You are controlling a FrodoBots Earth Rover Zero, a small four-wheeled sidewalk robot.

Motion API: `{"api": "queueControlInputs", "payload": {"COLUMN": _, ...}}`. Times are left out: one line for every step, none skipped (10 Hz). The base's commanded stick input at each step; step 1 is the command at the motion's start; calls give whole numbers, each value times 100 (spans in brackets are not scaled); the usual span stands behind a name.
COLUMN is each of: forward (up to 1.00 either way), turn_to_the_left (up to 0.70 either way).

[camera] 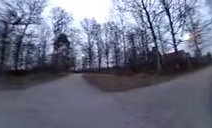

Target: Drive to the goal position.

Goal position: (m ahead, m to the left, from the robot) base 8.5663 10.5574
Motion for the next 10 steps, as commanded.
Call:
{"api": "queueControlInputs", "payload": {"forward": 70, "turn_to_the_left": -35}}
{"api": "queueControlInputs", "payload": {"forward": 70, "turn_to_the_left": -35}}
{"api": "queueControlInputs", "payload": {"forward": 70, "turn_to_the_left": -35}}
{"api": "queueControlInputs", "payload": {"forward": 70, "turn_to_the_left": -35}}
{"api": "queueControlInputs", "payload": {"forward": 70, "turn_to_the_left": -35}}
{"api": "queueControlInputs", "payload": {"forward": 70, "turn_to_the_left": -35}}
{"api": "queueControlInputs", "payload": {"forward": 70, "turn_to_the_left": -35}}
{"api": "queueControlInputs", "payload": {"forward": 70, "turn_to_the_left": -35}}
{"api": "queueControlInputs", "payload": {"forward": 70, "turn_to_the_left": -16}}
{"api": "queueControlInputs", "payload": {"forward": 70, "turn_to_the_left": 0}}
